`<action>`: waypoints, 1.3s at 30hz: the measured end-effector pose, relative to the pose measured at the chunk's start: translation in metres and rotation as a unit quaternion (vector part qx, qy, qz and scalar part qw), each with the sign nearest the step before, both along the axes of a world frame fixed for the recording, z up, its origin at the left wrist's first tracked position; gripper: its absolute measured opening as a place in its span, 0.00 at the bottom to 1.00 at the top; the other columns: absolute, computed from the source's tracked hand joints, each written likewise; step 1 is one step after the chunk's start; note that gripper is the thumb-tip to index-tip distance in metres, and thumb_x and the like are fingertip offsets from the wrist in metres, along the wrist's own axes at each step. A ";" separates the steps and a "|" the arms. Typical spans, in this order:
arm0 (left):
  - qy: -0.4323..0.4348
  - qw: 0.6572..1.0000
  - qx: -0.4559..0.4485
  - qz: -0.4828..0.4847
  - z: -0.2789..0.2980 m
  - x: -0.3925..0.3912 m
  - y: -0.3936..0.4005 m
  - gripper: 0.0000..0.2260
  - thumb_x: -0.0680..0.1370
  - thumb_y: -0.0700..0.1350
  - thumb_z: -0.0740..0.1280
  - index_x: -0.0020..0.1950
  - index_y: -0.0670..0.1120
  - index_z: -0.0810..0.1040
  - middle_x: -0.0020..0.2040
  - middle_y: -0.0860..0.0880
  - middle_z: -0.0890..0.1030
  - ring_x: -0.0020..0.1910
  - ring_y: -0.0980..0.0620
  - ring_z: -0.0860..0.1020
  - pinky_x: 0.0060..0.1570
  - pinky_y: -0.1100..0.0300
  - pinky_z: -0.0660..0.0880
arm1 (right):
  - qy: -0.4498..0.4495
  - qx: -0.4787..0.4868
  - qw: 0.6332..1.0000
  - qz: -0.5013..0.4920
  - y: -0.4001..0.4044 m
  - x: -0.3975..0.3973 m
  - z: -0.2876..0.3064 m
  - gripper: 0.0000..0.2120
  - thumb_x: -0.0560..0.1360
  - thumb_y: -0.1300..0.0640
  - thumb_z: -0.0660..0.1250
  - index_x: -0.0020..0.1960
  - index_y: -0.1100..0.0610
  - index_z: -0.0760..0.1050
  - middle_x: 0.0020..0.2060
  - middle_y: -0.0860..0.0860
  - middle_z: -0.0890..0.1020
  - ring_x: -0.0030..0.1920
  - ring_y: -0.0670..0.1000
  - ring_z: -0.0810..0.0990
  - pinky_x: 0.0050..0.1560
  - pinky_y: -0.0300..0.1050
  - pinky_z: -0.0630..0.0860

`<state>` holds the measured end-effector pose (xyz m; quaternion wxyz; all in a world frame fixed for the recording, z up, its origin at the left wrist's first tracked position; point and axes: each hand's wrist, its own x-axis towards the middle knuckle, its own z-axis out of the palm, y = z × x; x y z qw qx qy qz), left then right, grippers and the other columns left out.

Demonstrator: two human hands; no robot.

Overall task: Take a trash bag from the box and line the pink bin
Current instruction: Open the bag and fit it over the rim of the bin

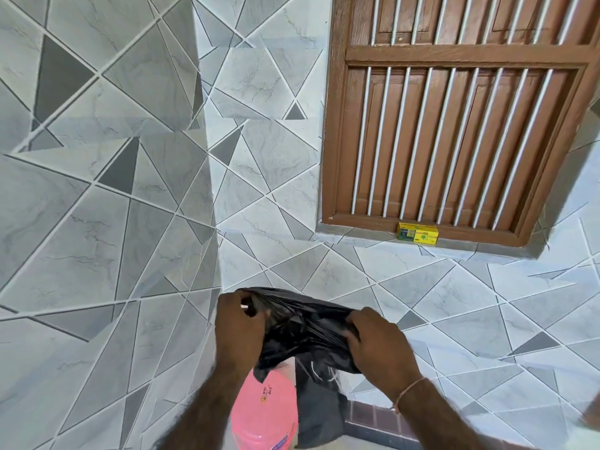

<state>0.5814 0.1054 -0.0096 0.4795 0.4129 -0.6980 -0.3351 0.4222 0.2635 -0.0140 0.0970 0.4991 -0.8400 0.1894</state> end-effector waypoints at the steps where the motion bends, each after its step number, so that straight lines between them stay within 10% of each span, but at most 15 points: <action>1: -0.038 0.998 -0.033 -0.033 -0.009 0.000 -0.002 0.09 0.71 0.37 0.69 0.49 0.47 0.79 0.46 0.53 0.76 0.43 0.51 0.79 0.47 0.58 0.76 | 0.005 0.017 1.000 -0.002 0.001 -0.002 0.001 0.10 0.75 0.53 0.59 0.56 0.49 0.71 0.51 0.51 0.76 0.45 0.60 0.81 0.44 0.52 0.75; 5: -0.375 0.883 -0.210 -0.187 -0.028 0.007 -0.023 0.10 0.76 0.46 0.58 0.55 0.51 0.75 0.55 0.52 0.71 0.55 0.49 0.73 0.52 0.53 0.76 | 0.076 0.150 0.985 -0.042 0.011 -0.022 0.008 0.10 0.76 0.58 0.58 0.57 0.53 0.71 0.55 0.55 0.72 0.47 0.62 0.82 0.45 0.52 0.76; 8: -0.544 0.803 -0.225 -0.096 -0.015 0.010 -0.035 0.11 0.77 0.38 0.58 0.56 0.47 0.76 0.56 0.48 0.76 0.58 0.47 0.73 0.53 0.52 0.78 | 0.084 0.229 0.965 -0.093 0.015 -0.049 0.004 0.14 0.77 0.62 0.56 0.59 0.56 0.74 0.58 0.56 0.76 0.56 0.61 0.81 0.53 0.53 0.76; 10: -0.510 0.842 -0.177 -0.012 -0.008 0.009 -0.036 0.11 0.76 0.37 0.59 0.54 0.45 0.78 0.53 0.46 0.80 0.56 0.45 0.77 0.52 0.52 0.77 | 0.041 0.214 0.969 -0.112 0.012 -0.060 -0.003 0.14 0.76 0.60 0.57 0.59 0.57 0.74 0.58 0.57 0.78 0.58 0.61 0.80 0.56 0.52 0.76; 13: -0.216 0.975 0.009 0.056 -0.008 0.000 -0.029 0.07 0.75 0.39 0.62 0.46 0.41 0.80 0.44 0.43 0.81 0.44 0.39 0.78 0.45 0.54 0.73 | -0.111 0.116 0.979 -0.126 -0.001 -0.062 -0.009 0.17 0.78 0.49 0.58 0.59 0.59 0.74 0.56 0.61 0.81 0.57 0.63 0.80 0.56 0.51 0.76; 17: 0.121 0.960 0.236 0.090 -0.021 -0.013 -0.022 0.05 0.70 0.38 0.69 0.44 0.42 0.81 0.39 0.45 0.79 0.38 0.47 0.76 0.33 0.59 0.70 | -0.192 0.018 0.972 -0.132 -0.013 -0.062 -0.020 0.17 0.78 0.51 0.62 0.60 0.62 0.73 0.57 0.64 0.81 0.58 0.65 0.78 0.57 0.51 0.74; 20: -0.117 0.990 0.071 -0.026 -0.047 -0.008 -0.038 0.09 0.71 0.37 0.68 0.50 0.42 0.79 0.44 0.48 0.80 0.43 0.48 0.78 0.46 0.54 0.76 | -0.202 0.005 0.963 -0.181 -0.010 -0.075 -0.027 0.16 0.75 0.60 0.62 0.62 0.64 0.71 0.58 0.66 0.79 0.60 0.67 0.77 0.58 0.52 0.74; 23: -0.532 0.828 -0.027 -0.178 -0.075 0.007 -0.064 0.15 0.78 0.44 0.60 0.63 0.43 0.76 0.61 0.44 0.79 0.57 0.44 0.80 0.60 0.49 0.75 | -0.185 0.100 0.954 -0.214 0.003 -0.095 -0.033 0.21 0.74 0.59 0.63 0.66 0.62 0.68 0.61 0.65 0.78 0.62 0.65 0.77 0.59 0.52 0.74; 25: -0.626 0.757 -0.029 -0.183 -0.078 0.020 -0.071 0.16 0.80 0.46 0.58 0.66 0.43 0.74 0.64 0.42 0.78 0.61 0.42 0.78 0.62 0.51 0.74 | -0.147 0.220 0.946 -0.186 0.011 -0.102 -0.042 0.23 0.75 0.58 0.63 0.68 0.60 0.67 0.64 0.61 0.77 0.63 0.62 0.77 0.61 0.50 0.74; 29: -0.546 0.816 -0.178 -0.062 -0.042 0.016 -0.069 0.15 0.77 0.42 0.61 0.63 0.45 0.73 0.57 0.40 0.75 0.56 0.36 0.79 0.52 0.46 0.76 | -0.080 0.272 0.948 -0.145 0.006 -0.099 -0.035 0.22 0.75 0.59 0.63 0.68 0.62 0.67 0.62 0.64 0.78 0.62 0.64 0.78 0.60 0.50 0.75; 36: -0.258 0.931 -0.228 0.122 0.060 0.010 -0.036 0.18 0.75 0.37 0.59 0.66 0.39 0.69 0.62 0.36 0.71 0.60 0.34 0.71 0.55 0.42 0.72 | 0.029 -0.126 0.973 -0.192 -0.007 -0.094 0.018 0.13 0.79 0.61 0.54 0.60 0.65 0.71 0.56 0.68 0.78 0.53 0.71 0.78 0.50 0.61 0.73; 37: -0.270 0.945 -0.165 0.087 0.049 0.014 -0.020 0.18 0.77 0.37 0.58 0.66 0.36 0.69 0.57 0.33 0.73 0.62 0.34 0.70 0.58 0.46 0.69 | 0.019 -0.036 0.985 -0.170 -0.006 -0.096 -0.006 0.14 0.80 0.60 0.54 0.61 0.65 0.72 0.56 0.67 0.79 0.54 0.70 0.78 0.51 0.59 0.74; 39: -0.496 0.862 -0.101 0.004 -0.001 0.031 -0.014 0.15 0.81 0.37 0.55 0.65 0.33 0.72 0.40 0.38 0.69 0.63 0.34 0.71 0.60 0.50 0.67 | -0.087 0.277 0.948 -0.134 0.010 -0.089 -0.077 0.16 0.80 0.56 0.58 0.63 0.64 0.73 0.61 0.64 0.79 0.60 0.64 0.78 0.59 0.53 0.75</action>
